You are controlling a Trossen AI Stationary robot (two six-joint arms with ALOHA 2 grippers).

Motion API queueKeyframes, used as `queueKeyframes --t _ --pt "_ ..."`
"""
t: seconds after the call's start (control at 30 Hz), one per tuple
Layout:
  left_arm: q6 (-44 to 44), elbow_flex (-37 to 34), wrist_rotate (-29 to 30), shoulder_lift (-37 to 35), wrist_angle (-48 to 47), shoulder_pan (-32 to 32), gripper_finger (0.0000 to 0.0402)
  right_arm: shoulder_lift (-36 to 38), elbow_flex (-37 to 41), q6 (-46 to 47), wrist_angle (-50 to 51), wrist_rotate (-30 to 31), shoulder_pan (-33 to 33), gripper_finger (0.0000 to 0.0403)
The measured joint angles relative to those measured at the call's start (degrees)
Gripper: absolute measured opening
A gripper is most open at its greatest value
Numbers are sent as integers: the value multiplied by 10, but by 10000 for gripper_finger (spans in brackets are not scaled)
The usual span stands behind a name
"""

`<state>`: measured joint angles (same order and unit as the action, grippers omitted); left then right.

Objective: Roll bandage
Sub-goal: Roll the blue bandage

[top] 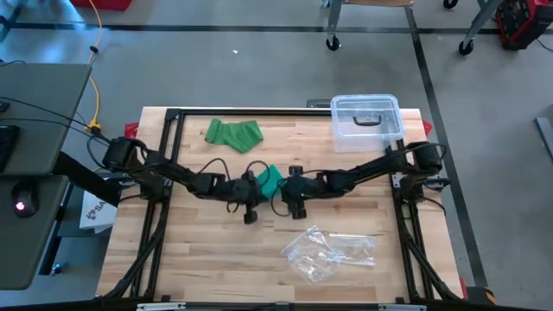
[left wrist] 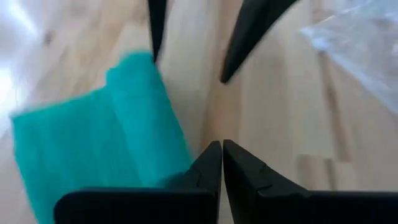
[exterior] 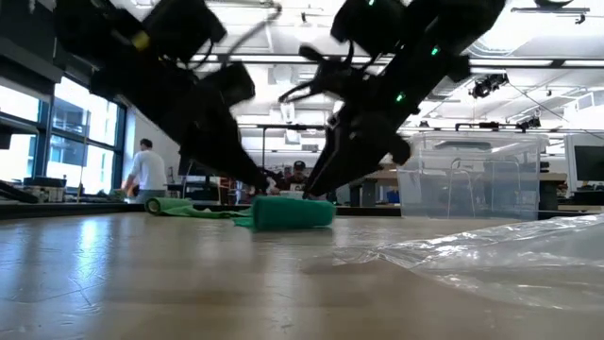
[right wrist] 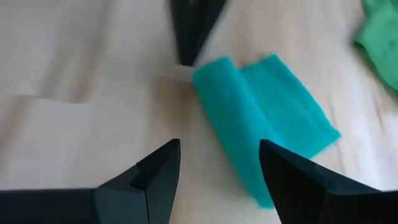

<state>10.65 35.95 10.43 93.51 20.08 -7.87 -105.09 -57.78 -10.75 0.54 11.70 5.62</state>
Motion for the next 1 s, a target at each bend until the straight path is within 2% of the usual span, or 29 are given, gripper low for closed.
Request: queueKeyframes --t 0.17,0.23,0.3,0.5,0.8,1.0 --pt "-41 21 79 -20 -6 -41 4 8 0 -27 -17 -24 17 210" --pt "-16 22 123 -27 -19 -38 3 3 0 -22 -20 -36 2 207" --pt "18 22 140 -28 -38 -22 3 1 0 -3 -16 -52 -18 203" --pt "52 22 72 -10 -55 37 3 1 0 9 -25 -144 -49 190" --pt "87 22 57 53 -54 68 2 -4 25 30 -11 -157 -39 187" --pt "91 22 26 82 -16 55 2 3 26 33 15 -212 -9 187"
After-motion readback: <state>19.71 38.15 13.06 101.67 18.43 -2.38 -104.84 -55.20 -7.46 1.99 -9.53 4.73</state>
